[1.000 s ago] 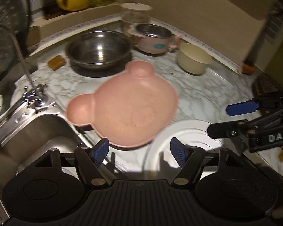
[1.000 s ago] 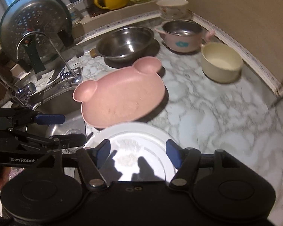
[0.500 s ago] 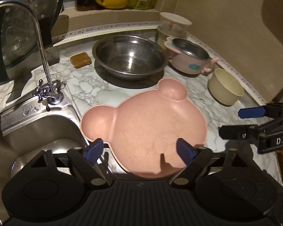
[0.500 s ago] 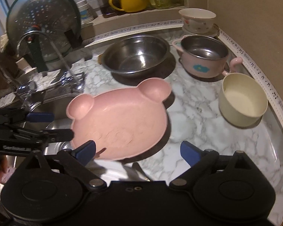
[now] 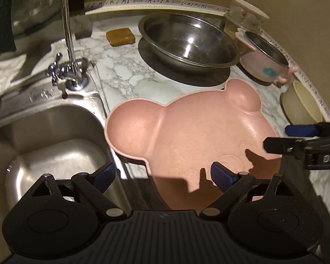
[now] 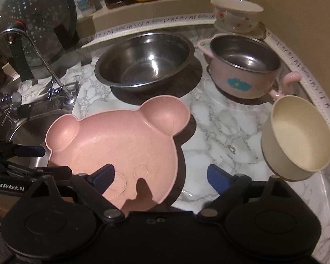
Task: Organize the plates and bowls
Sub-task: 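Move both grippers to the pink bear plate and close on its rim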
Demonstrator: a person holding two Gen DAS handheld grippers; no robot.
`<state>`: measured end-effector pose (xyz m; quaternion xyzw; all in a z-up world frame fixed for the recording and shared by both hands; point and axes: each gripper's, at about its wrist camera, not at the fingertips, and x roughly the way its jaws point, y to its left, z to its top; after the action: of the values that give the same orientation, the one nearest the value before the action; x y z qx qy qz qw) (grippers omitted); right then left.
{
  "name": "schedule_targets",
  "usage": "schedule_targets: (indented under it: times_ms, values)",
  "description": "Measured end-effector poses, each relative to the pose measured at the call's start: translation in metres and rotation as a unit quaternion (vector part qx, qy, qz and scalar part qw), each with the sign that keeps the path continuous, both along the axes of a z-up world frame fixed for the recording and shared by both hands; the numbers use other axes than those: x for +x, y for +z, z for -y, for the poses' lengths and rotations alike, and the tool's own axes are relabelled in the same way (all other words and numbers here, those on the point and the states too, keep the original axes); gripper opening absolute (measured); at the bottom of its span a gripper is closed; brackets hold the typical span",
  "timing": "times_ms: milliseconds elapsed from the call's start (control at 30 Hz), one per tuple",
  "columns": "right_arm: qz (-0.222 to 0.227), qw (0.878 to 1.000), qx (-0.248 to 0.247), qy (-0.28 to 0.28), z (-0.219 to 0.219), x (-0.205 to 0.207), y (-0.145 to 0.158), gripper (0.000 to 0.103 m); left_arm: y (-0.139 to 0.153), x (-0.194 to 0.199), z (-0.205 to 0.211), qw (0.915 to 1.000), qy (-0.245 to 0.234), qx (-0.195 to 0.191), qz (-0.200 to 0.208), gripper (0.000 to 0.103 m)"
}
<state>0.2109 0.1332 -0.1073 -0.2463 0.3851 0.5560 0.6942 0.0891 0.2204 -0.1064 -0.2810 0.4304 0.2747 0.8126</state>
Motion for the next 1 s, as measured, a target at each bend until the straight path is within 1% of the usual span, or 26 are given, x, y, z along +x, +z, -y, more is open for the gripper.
schedule_targets:
  times_ms: [67, 100, 133, 167, 200, 300, 333, 367, 467, 500, 567, 600, 633, 667, 700, 800, 900, 1000]
  values:
    - [-0.003, 1.0, -0.006, 0.005, -0.004, 0.001, -0.003, 0.079, -0.001, 0.0, -0.002, 0.9999, 0.005, -0.01, 0.007, 0.093]
    - [-0.007, 1.0, -0.009, 0.007, -0.005, 0.002, -0.004, 0.077, -0.001, 0.0, -0.003, 0.9999, 0.006, -0.011, 0.008, 0.09]
    - [-0.01, 1.0, -0.012, 0.007, -0.007, 0.003, -0.006, 0.073, -0.001, 0.0, -0.004, 0.9999, 0.006, -0.013, 0.009, 0.079]
    - [-0.014, 1.0, -0.015, 0.007, -0.008, 0.005, -0.007, 0.071, -0.001, 0.001, -0.005, 0.9998, 0.004, -0.02, 0.01, 0.066]
    - [-0.017, 1.0, -0.017, 0.008, -0.009, 0.006, -0.008, 0.068, -0.001, 0.001, -0.005, 0.9996, 0.004, -0.026, 0.01, 0.063]
    - [-0.022, 1.0, -0.021, 0.003, -0.011, 0.01, -0.011, 0.058, -0.002, 0.001, -0.007, 0.9995, 0.009, -0.028, 0.01, 0.057]
    - [-0.023, 0.999, -0.023, 0.002, -0.011, 0.011, -0.012, 0.052, -0.001, 0.001, -0.007, 0.9995, 0.009, -0.029, 0.011, 0.05]
    - [-0.024, 0.999, -0.024, 0.0, -0.011, 0.012, -0.013, 0.05, -0.001, 0.002, -0.008, 0.9995, 0.008, -0.029, 0.011, 0.042]
    - [-0.029, 0.999, -0.027, -0.005, -0.012, 0.015, -0.015, 0.039, 0.0, 0.002, -0.009, 0.9994, 0.008, -0.032, 0.009, 0.036]
    - [-0.03, 0.999, -0.028, -0.006, -0.012, 0.016, -0.015, 0.037, 0.0, 0.002, -0.009, 0.9995, 0.008, -0.031, 0.008, 0.035]
    - [-0.034, 0.999, -0.03, -0.009, -0.013, 0.017, -0.016, 0.028, 0.0, 0.001, -0.009, 0.9996, 0.009, -0.027, 0.004, 0.028]
    - [-0.035, 0.999, -0.031, -0.011, -0.013, 0.018, -0.017, 0.027, 0.0, 0.001, -0.01, 0.9996, 0.01, -0.027, 0.002, 0.026]
    - [-0.035, 0.999, -0.032, -0.013, -0.013, 0.018, -0.017, 0.023, -0.001, 0.001, -0.011, 0.9996, 0.011, -0.027, 0.001, 0.02]
    - [-0.035, 0.999, -0.033, -0.014, -0.013, 0.018, -0.018, 0.021, -0.001, 0.0, -0.012, 0.9996, 0.013, -0.027, 0.0, 0.017]
    - [-0.035, 0.999, -0.036, -0.016, -0.013, 0.018, -0.018, 0.018, -0.001, -0.001, -0.013, 0.9995, 0.014, -0.029, 0.0, 0.017]
    - [-0.025, 0.999, -0.038, -0.023, -0.014, 0.016, -0.019, 0.014, -0.001, -0.001, -0.013, 0.9996, 0.012, -0.026, 0.0, 0.015]
    - [-0.029, 0.998, -0.036, -0.033, -0.011, 0.017, -0.018, 0.013, 0.003, -0.001, -0.012, 0.9998, 0.01, -0.019, 0.002, 0.015]
    - [-0.02, 0.999, -0.027, -0.036, -0.009, 0.013, -0.014, 0.012, 0.009, -0.004, -0.013, 0.9997, 0.01, -0.021, 0.004, 0.015]
